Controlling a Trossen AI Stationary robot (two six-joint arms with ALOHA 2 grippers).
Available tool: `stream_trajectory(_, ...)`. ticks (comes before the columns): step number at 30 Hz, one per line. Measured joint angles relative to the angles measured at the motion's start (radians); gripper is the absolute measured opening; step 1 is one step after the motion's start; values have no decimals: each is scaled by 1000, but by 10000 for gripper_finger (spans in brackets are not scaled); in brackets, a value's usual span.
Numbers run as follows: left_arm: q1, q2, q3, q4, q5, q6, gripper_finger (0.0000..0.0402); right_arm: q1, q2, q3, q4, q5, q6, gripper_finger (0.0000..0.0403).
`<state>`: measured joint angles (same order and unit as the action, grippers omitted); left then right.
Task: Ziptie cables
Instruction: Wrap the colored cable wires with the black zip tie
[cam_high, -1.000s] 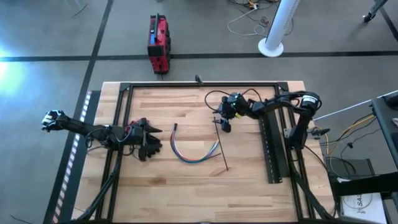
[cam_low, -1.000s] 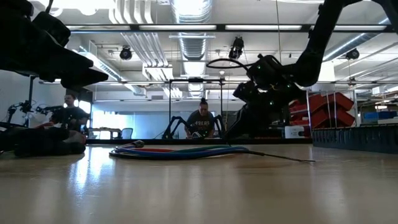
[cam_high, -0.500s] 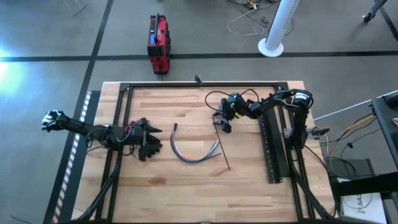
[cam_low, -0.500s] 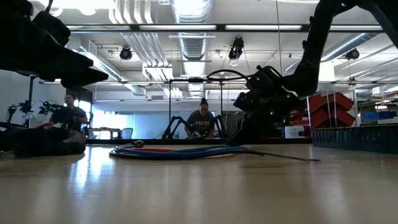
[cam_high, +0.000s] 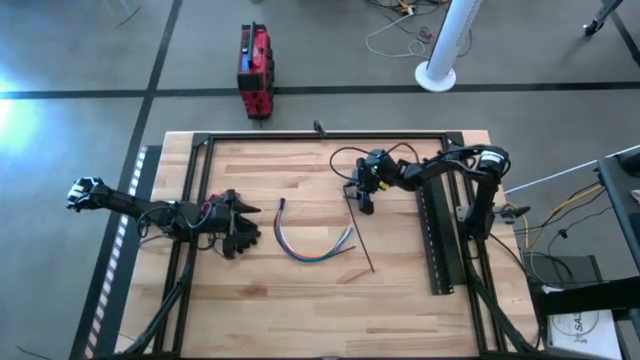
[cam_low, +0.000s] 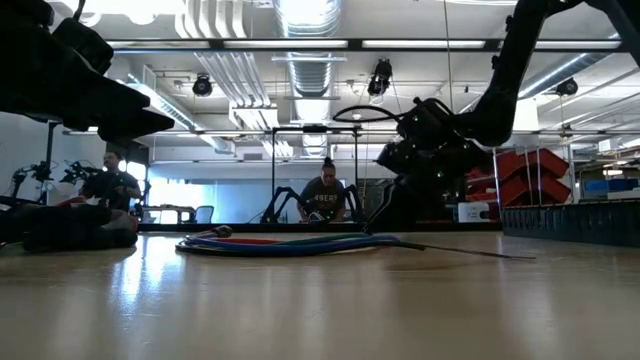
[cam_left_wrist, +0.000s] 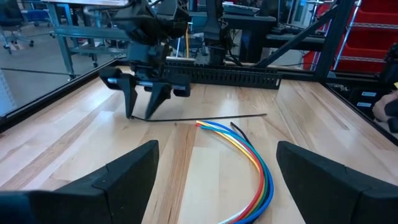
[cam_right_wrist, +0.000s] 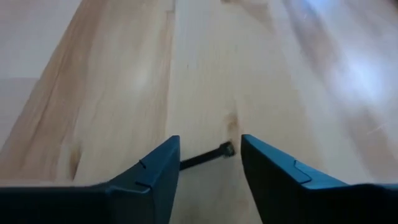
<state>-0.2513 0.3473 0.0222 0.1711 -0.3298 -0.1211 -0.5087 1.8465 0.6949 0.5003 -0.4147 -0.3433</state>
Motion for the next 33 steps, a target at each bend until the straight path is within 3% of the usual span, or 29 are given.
stream_trajectory(10,0,0,0,0,0,0,311,3,-59,1,-53,50,-22,51)
stream_trajectory(13,0,0,0,0,0,0,311,3,-55,4,-48,39,-15,41)
stream_trajectory(17,0,0,0,0,0,0,311,2,-35,26,-42,-29,8,68)
stream_trajectory(26,0,0,0,0,0,0,311,-34,-19,56,-65,-46,-21,179)
stream_trajectory(30,0,0,0,0,0,0,311,-44,-5,53,-97,-148,-43,191)
stream_trajectory(33,0,0,0,0,0,0,311,-43,23,53,-98,-162,-60,188)
